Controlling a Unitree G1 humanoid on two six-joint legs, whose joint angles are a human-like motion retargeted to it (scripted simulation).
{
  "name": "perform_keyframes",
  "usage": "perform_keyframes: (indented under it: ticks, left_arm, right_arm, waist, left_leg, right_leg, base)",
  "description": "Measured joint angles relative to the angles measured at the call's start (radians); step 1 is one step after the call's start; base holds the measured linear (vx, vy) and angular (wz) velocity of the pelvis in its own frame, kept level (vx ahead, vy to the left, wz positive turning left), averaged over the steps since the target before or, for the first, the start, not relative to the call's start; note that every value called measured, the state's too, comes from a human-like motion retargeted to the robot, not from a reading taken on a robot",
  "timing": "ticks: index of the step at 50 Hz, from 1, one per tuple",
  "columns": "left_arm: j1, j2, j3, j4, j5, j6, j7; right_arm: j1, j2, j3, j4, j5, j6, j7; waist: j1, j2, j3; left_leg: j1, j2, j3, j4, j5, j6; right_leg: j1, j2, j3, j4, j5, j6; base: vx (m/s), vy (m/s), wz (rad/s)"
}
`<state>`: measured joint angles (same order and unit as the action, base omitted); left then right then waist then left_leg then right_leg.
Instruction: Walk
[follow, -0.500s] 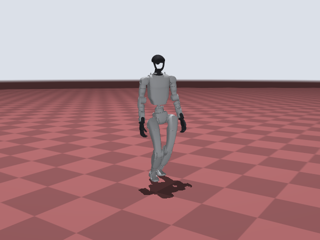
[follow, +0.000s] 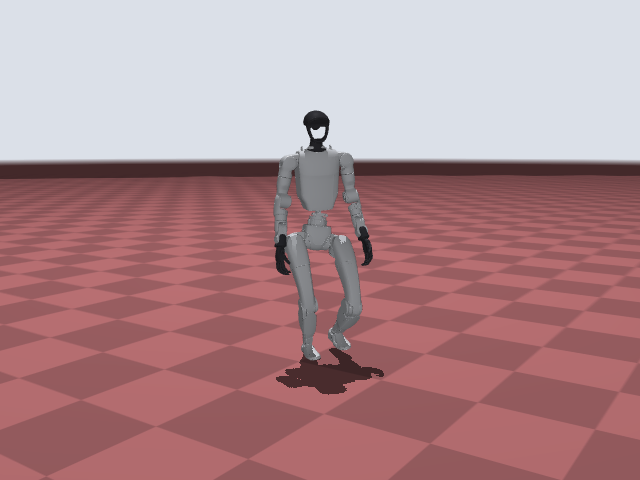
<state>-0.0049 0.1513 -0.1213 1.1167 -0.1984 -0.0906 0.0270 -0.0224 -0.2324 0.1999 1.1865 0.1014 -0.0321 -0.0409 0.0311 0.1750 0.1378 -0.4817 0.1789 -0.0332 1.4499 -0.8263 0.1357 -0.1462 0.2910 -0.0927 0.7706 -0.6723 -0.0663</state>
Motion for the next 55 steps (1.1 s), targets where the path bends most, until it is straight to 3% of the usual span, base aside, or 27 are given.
perform_keyframes:
  ticks: [7, 13, 15, 17, 20, 23, 27, 30, 33, 35, 38, 40, 43, 45, 49, 52, 55]
  left_arm:
    - [-0.018, -0.001, 0.013, 0.053, -0.011, 0.000, 0.009]
    - [0.002, 0.002, 0.031, 0.091, -0.042, 0.005, 0.021]
    - [0.008, 0.011, 0.036, 0.104, -0.067, 0.006, 0.014]
    - [0.016, 0.016, 0.046, 0.102, -0.078, 0.009, 0.003]
    - [0.017, 0.027, 0.051, 0.089, -0.070, 0.016, -0.008]
    - [0.005, 0.032, 0.043, 0.084, -0.042, 0.024, -0.003]
    - [-0.010, 0.025, 0.028, 0.082, -0.010, 0.019, 0.003]
    - [-0.023, 0.021, 0.012, 0.086, 0.012, 0.003, 0.005]
    - [-0.031, 0.021, 0.001, 0.086, 0.032, -0.008, -0.003]
    - [-0.027, 0.015, 0.002, 0.086, 0.032, -0.011, -0.008]
    - [0.002, 0.001, 0.007, 0.090, 0.023, -0.014, -0.009]
    - [0.014, 0.002, 0.008, 0.100, 0.010, -0.015, -0.032]
    - [0.023, -0.007, -0.013, 0.087, 0.021, -0.007, -0.040]
    - [0.017, -0.007, -0.025, 0.067, 0.030, 0.000, -0.040]
    - [0.003, 0.000, -0.033, 0.023, 0.036, 0.002, -0.025]
    - [0.000, 0.003, -0.034, 0.006, 0.029, -0.005, -0.012]
    - [-0.004, 0.003, -0.038, 0.013, 0.017, -0.009, -0.006]
  right_arm:
    - [-0.023, -0.006, 0.034, -0.018, -0.017, -0.012, 0.010]
    - [0.017, 0.010, 0.032, 0.003, -0.017, -0.007, 0.000]
    - [0.038, 0.022, 0.017, 0.019, -0.012, -0.005, 0.014]
    - [0.053, 0.036, 0.005, 0.028, -0.003, -0.002, 0.037]
    - [0.056, 0.046, -0.012, 0.026, 0.010, 0.000, 0.051]
    - [0.051, 0.041, -0.027, 0.009, 0.019, -0.006, 0.033]
    - [0.050, 0.028, -0.036, -0.013, 0.023, -0.014, 0.009]
    - [0.046, 0.022, -0.043, -0.008, 0.028, -0.015, -0.003]
    - [0.043, 0.022, -0.048, 0.009, 0.034, -0.018, -0.012]
    - [0.049, 0.022, -0.052, 0.020, 0.041, -0.021, -0.017]
    - [0.075, 0.035, -0.054, 0.030, 0.047, -0.022, -0.027]
    - [0.079, 0.027, -0.043, 0.038, 0.055, -0.021, -0.020]
    - [0.078, 0.011, -0.026, 0.023, 0.040, -0.015, -0.003]
    - [0.069, 0.000, -0.016, 0.011, 0.026, -0.012, 0.002]
    - [0.036, -0.018, -0.002, -0.020, 0.004, -0.012, 0.002]
    - [0.009, -0.028, 0.004, -0.057, -0.001, -0.019, -0.001]
    - [-0.014, -0.033, 0.017, -0.096, 0.001, -0.030, -0.009]
  waist:
    - [-0.044, -0.140, -0.059]
    - [-0.026, -0.186, -0.082]
    - [-0.028, -0.261, -0.081]
    - [-0.042, -0.315, -0.080]
    - [-0.067, -0.346, -0.077]
    - [-0.099, -0.328, -0.067]
    - [-0.145, -0.300, -0.056]
    - [-0.151, -0.259, -0.060]
    - [-0.129, -0.197, -0.076]
    - [-0.118, -0.161, -0.073]
    - [-0.112, -0.139, -0.083]
    - [-0.103, -0.006, -0.053]
    - [-0.089, 0.069, -0.016]
    - [-0.075, 0.077, 0.000]
    - [-0.033, 0.043, 0.020]
    - [-0.011, -0.001, 0.033]
    - [-0.016, -0.059, 0.032]
  left_leg:
    - [-0.175, -0.299, -0.014, -0.575, 0.047, -0.033]
    - [-0.169, -0.378, -0.005, -0.455, 0.100, -0.006]
    - [-0.098, -0.462, 0.030, -0.475, 0.128, 0.034]
    - [-0.045, -0.533, 0.044, -0.492, 0.123, 0.074]
    - [0.043, -0.574, 0.047, -0.532, 0.093, 0.114]
    - [0.162, -0.567, 0.034, -0.602, 0.060, 0.118]
    - [0.323, -0.548, 0.016, -0.711, 0.036, 0.110]
    - [0.420, -0.498, 0.013, -0.795, 0.026, 0.099]
    - [0.453, -0.431, 0.002, -0.780, 0.018, 0.059]
    - [0.479, -0.387, 0.000, -0.702, 0.004, 0.028]
    - [0.480, -0.343, 0.005, -0.479, 0.027, -0.025]
    - [0.475, -0.163, -0.022, -0.248, 0.103, -0.123]
    - [0.392, -0.043, -0.046, 0.031, 0.354, -0.210]
    - [0.306, 0.011, -0.047, 0.163, 0.390, -0.185]
    - [0.116, 0.022, -0.034, 0.215, 0.230, -0.071]
    - [0.004, -0.041, -0.007, 0.069, 0.124, -0.027]
    - [-0.075, -0.151, 0.015, -0.193, 0.087, -0.034]
  right_leg:
    - [0.035, -0.141, 0.080, 0.038, -0.109, 0.032]
    - [0.096, -0.216, 0.078, 0.239, -0.126, 0.055]
    - [0.107, -0.311, 0.098, 0.368, -0.067, 0.106]
    - [0.053, -0.384, 0.117, 0.543, 0.094, 0.167]
    - [-0.089, -0.474, 0.120, 0.771, 0.250, 0.182]
    - [-0.246, -0.543, 0.093, 0.841, 0.164, 0.123]
    - [-0.422, -0.592, 0.044, 0.677, 0.031, 0.099]
    - [-0.511, -0.542, 0.007, 0.407, 0.001, 0.134]
    - [-0.540, -0.425, -0.018, 0.149, 0.026, 0.165]
    - [-0.522, -0.368, -0.032, 0.117, 0.062, 0.157]
    - [-0.532, -0.324, -0.029, 0.280, 0.089, 0.113]
    - [-0.419, -0.157, -0.115, 0.220, 0.121, 0.045]
    - [-0.318, -0.036, -0.136, 0.186, 0.095, -0.023]
    - [-0.255, 0.006, -0.120, 0.160, 0.069, -0.042]
    - [-0.112, 0.024, -0.042, 0.101, 0.009, -0.038]
    - [-0.015, 0.000, 0.030, 0.081, -0.049, -0.028]
    - [0.053, -0.054, 0.087, 0.080, -0.103, -0.012]
  base:
    - [0.61, 0.03, -0.32]
    - [0.66, 0.06, -0.76]
    - [0.68, 0.07, -0.44]
    - [0.64, 0.06, -0.33]
    - [0.66, 0.05, -0.56]
    - [0.72, 0.02, -0.77]
    - [0.75, -0.05, -0.75]
    - [0.77, -0.12, -0.93]
    - [0.74, -0.15, -1.14]
    - [0.73, -0.14, -0.97]
    - [0.73, -0.11, -0.75]
    - [0.72, -0.15, -0.94]
    - [0.64, -0.10, -0.83]
    - [0.64, -0.09, -0.72]
    - [0.64, -0.08, -0.88]
    - [0.64, -0.03, -0.98]
    - [0.61, 0.01, -0.77]
